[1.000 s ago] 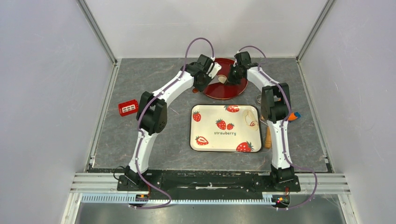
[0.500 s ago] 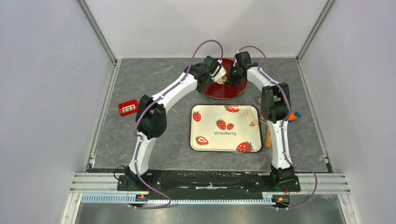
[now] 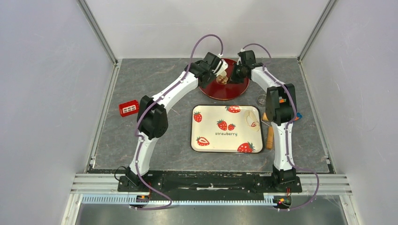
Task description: Roll out the dumpling wrappers from the dough
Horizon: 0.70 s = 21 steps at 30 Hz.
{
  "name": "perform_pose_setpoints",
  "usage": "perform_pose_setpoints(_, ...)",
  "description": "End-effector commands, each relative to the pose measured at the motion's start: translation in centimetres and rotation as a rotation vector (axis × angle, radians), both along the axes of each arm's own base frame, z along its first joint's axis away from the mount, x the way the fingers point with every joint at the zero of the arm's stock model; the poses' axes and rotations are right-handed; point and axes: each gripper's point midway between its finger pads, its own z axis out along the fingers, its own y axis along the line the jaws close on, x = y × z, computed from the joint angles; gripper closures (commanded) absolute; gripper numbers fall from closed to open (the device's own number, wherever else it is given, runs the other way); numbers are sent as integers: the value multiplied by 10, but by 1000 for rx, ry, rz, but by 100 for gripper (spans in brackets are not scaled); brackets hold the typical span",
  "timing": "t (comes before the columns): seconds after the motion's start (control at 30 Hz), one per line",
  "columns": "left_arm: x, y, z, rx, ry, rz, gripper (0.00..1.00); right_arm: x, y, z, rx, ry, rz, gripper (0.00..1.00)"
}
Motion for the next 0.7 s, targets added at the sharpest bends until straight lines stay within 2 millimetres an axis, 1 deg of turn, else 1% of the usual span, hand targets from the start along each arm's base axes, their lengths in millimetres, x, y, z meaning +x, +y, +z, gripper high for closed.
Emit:
perform_pose_setpoints(0.0,22,-20,22,-132,-88,57,98,16,-6,69,16,-183,-13,100)
perform_pose_setpoints(0.1,27,-23,12,-138,-78,71,98,22,-3,80,36,-217,-16,100)
perform_pose_setpoints(0.2,30,-25,-1,-137,-65,85,98,28,4,80,77,-220,-8,100)
perform_pose_setpoints(0.33,30,-25,-21,-121,-37,103,98,35,16,69,143,-200,-8,100)
perform_pose_setpoints(0.47,26,-25,-37,-115,-1,104,98,40,26,59,166,-200,-16,100)
perform_pose_setpoints(0.53,25,-25,-40,-113,9,104,98,43,29,52,163,-196,-23,100)
perform_pose_setpoints(0.67,22,-23,-40,-106,15,98,98,46,37,39,150,-187,-23,100)
